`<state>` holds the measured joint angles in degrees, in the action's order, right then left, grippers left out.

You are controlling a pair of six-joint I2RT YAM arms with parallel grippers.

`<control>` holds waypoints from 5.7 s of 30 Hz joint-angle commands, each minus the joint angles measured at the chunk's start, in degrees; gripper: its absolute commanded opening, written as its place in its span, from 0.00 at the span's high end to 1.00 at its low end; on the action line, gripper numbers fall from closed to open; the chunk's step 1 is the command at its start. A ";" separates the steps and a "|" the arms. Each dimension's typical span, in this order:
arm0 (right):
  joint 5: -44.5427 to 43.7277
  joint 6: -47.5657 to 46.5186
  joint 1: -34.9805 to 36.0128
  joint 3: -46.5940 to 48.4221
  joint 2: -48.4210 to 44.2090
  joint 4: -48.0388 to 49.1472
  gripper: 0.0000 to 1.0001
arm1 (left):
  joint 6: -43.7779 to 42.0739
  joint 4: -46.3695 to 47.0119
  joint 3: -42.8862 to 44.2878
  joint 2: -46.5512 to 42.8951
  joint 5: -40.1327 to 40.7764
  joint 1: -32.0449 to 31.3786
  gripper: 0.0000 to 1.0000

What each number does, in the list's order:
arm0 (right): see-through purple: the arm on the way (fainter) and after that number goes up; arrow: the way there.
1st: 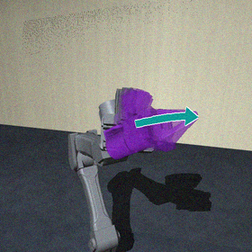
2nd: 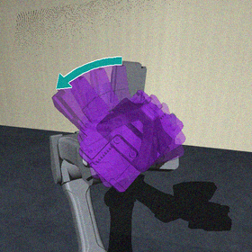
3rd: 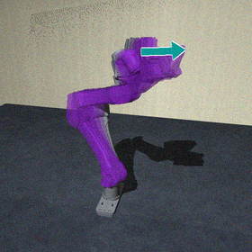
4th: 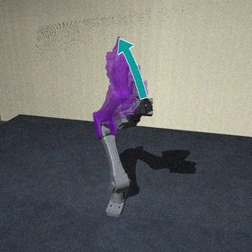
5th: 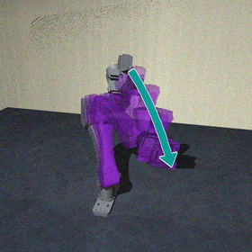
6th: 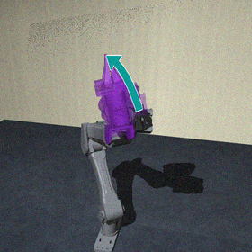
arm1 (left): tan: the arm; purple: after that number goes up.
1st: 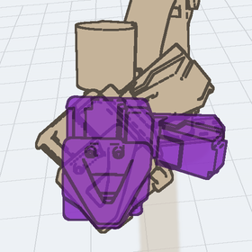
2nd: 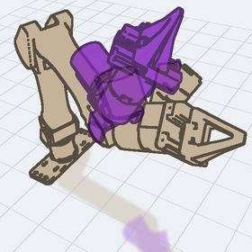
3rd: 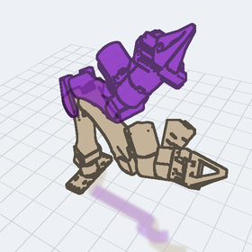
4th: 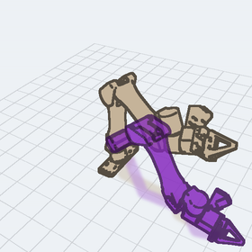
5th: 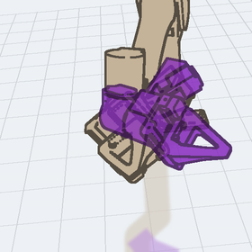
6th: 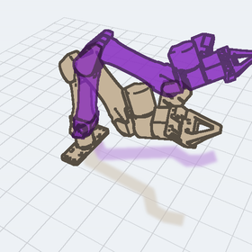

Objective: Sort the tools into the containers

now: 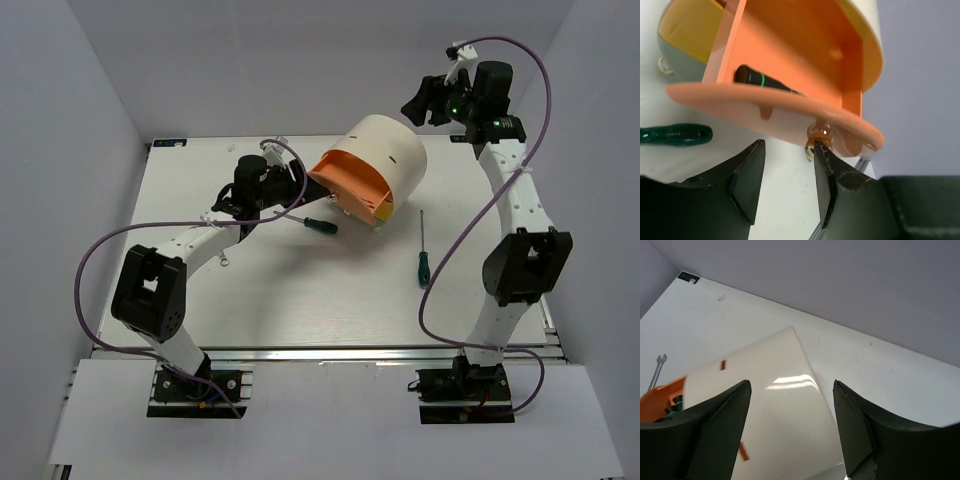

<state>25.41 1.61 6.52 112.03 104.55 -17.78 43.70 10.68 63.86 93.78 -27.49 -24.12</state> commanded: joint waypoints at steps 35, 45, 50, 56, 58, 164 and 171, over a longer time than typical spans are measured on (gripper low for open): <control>23.90 13.16 -5.91 -0.58 14.71 4.25 0.50 | 2.18 0.83 21.67 17.76 -3.54 -1.54 0.66; 23.55 12.02 -5.91 -1.37 14.80 3.37 0.48 | 1.65 -0.57 15.95 15.29 -3.36 -1.54 0.45; 23.46 12.02 -5.91 -1.37 14.80 3.28 0.48 | 1.65 -1.62 16.74 16.96 -3.80 -1.89 0.45; 23.28 12.02 -5.82 -1.55 14.63 3.28 0.47 | 2.00 -1.71 19.37 20.30 -4.94 -3.56 0.44; 23.37 11.93 -5.91 -1.64 14.71 3.28 0.47 | 1.83 -2.24 20.43 21.44 -5.12 -4.18 0.44; 20.12 -20.45 -14.70 -23.37 -12.25 -11.31 0.28 | -8.20 -37.48 -17.00 -38.93 22.56 11.29 0.33; 22.69 -40.55 -14.18 -46.51 -29.66 -13.60 0.38 | 3.66 -29.59 -20.44 -32.18 19.14 11.29 0.35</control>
<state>47.77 -28.91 -8.10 71.11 79.02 -30.30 41.25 -23.14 44.21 59.20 -7.14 -12.97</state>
